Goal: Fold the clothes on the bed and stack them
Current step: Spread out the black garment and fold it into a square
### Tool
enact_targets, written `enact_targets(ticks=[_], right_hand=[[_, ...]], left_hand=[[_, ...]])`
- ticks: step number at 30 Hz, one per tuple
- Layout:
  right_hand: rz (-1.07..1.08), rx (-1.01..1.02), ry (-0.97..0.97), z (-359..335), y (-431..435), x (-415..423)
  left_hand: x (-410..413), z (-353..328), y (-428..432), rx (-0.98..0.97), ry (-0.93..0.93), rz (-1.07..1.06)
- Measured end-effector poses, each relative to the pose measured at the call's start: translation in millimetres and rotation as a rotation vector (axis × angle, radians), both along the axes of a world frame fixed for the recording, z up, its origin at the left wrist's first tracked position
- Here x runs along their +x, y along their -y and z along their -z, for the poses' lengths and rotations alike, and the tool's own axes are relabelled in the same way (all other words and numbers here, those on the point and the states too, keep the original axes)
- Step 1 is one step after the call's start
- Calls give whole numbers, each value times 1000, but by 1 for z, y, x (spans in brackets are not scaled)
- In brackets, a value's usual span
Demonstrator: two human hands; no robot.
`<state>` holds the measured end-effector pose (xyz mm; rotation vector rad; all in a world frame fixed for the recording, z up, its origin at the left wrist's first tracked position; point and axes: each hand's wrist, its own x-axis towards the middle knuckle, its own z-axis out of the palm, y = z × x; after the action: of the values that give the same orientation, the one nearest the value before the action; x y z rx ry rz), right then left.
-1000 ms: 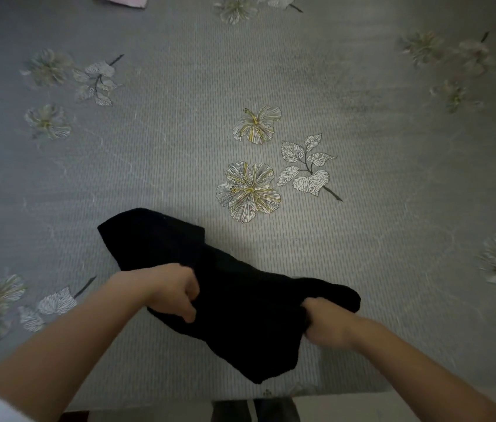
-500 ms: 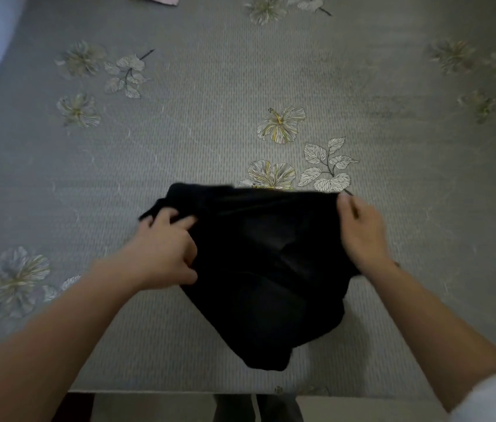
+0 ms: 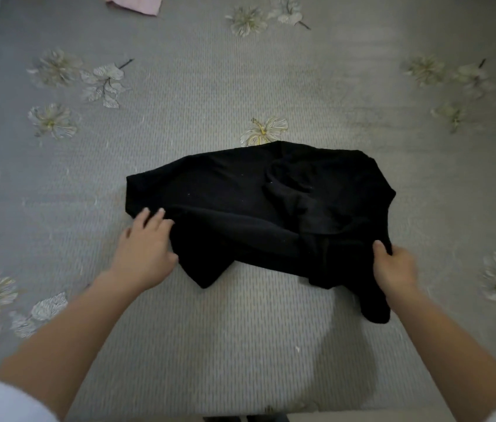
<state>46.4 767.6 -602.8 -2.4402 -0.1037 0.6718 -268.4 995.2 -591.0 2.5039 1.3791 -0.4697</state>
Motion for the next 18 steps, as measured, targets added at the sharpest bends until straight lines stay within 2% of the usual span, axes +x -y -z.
enact_targets(ticks=[4, 8, 10, 12, 15, 17, 18], right_hand=[[-93, 54, -66, -7, 1, -6], [-135, 227, -376, -26, 5, -4], [-107, 224, -455, -26, 9, -5], [-200, 69, -399, -21, 15, -8], [-414, -173, -160, -9, 27, -15], [-376, -145, 52, -7, 34, -16], [-272, -54, 128, -9, 37, -15]], left_hand=[[25, 22, 28, -10, 49, 74], [34, 37, 23, -76, -19, 49], [38, 41, 21, -157, -33, -7], [45, 43, 20, -198, 4, -59], [53, 45, 18, -100, 56, -57], [55, 43, 12, -3, 96, -19], [55, 41, 7, 33, 136, -22]])
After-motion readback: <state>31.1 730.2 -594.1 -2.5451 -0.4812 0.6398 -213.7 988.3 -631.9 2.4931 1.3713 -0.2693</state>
